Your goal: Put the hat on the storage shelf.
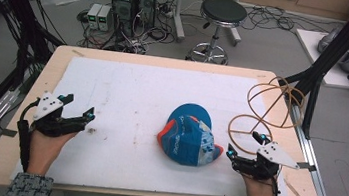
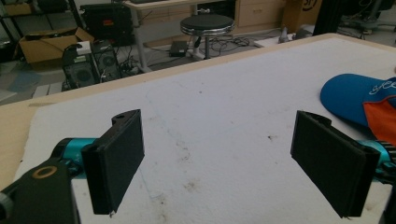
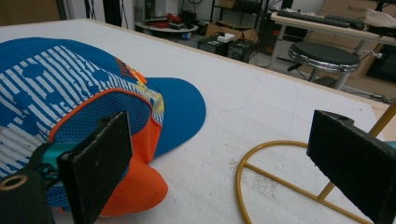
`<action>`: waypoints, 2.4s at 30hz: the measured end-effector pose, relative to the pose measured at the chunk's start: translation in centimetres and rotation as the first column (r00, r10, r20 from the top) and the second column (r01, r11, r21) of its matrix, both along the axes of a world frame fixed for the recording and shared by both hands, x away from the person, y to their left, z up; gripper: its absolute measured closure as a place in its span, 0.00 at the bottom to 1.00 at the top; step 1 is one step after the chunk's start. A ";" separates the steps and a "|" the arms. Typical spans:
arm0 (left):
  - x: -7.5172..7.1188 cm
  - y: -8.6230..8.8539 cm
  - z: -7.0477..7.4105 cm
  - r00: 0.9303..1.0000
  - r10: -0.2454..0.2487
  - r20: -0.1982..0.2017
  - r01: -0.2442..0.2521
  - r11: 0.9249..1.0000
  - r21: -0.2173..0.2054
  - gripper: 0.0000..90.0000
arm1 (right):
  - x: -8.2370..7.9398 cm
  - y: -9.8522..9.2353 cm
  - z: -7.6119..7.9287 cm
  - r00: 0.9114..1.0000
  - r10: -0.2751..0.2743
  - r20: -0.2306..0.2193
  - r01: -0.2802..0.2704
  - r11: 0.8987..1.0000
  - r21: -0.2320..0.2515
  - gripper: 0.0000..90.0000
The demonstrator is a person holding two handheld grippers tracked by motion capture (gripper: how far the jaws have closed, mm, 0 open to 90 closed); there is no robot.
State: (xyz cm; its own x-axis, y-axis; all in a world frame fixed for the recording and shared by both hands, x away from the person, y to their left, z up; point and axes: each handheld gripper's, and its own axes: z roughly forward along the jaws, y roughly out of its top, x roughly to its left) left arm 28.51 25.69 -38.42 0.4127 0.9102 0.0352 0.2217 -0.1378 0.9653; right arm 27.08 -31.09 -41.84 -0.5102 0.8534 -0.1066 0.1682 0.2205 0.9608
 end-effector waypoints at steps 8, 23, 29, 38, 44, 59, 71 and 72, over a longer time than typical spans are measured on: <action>0.0 -0.1 0.1 1.000 -0.001 0.000 0.001 1.000 0.000 0.20 | -0.1 0.0 0.0 1.000 -0.003 0.003 0.003 1.000 0.001 0.07; -0.2 0.0 0.0 1.000 0.003 -0.003 -0.003 1.000 0.006 0.20 | 0.0 1.8 0.5 0.998 0.058 0.022 -0.059 0.998 0.028 0.07; -0.2 -0.1 0.0 1.000 0.003 -0.001 -0.003 1.000 0.010 0.20 | 0.0 2.9 0.8 0.995 0.101 0.023 -0.102 0.993 0.057 0.07; -0.1 -0.2 -0.1 1.000 0.005 -0.008 -0.005 1.000 0.018 0.20 | -0.1 4.8 1.2 0.979 0.203 0.025 -0.204 0.974 0.093 0.17; -0.1 -0.1 -0.1 1.000 0.008 -0.009 -0.008 1.000 0.019 0.20 | 0.1 6.1 1.4 0.969 0.245 0.027 -0.247 0.965 0.087 0.17; 0.0 -0.6 -0.3 1.000 -0.012 -0.013 0.012 1.000 0.026 0.20 | 1.1 8.9 1.6 0.944 0.329 0.001 -0.329 0.943 0.050 0.37; -0.1 -0.4 -0.2 1.000 -0.006 -0.010 0.006 1.000 0.030 0.20 | 1.7 9.2 1.3 0.947 0.317 -0.055 -0.317 0.948 0.007 0.61; -0.1 -0.4 -0.2 1.000 -0.004 -0.009 0.004 1.000 0.030 0.20 | 1.7 9.3 1.3 0.948 0.314 -0.052 -0.315 0.949 -0.001 0.63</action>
State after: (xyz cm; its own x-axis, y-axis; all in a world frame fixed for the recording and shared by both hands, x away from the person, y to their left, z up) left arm 28.40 25.27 -38.62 0.4166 0.9072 0.0585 0.2301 -0.1675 0.9586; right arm 28.75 -21.83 -40.54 -0.7573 0.6480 -0.0807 0.1370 0.2785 0.9506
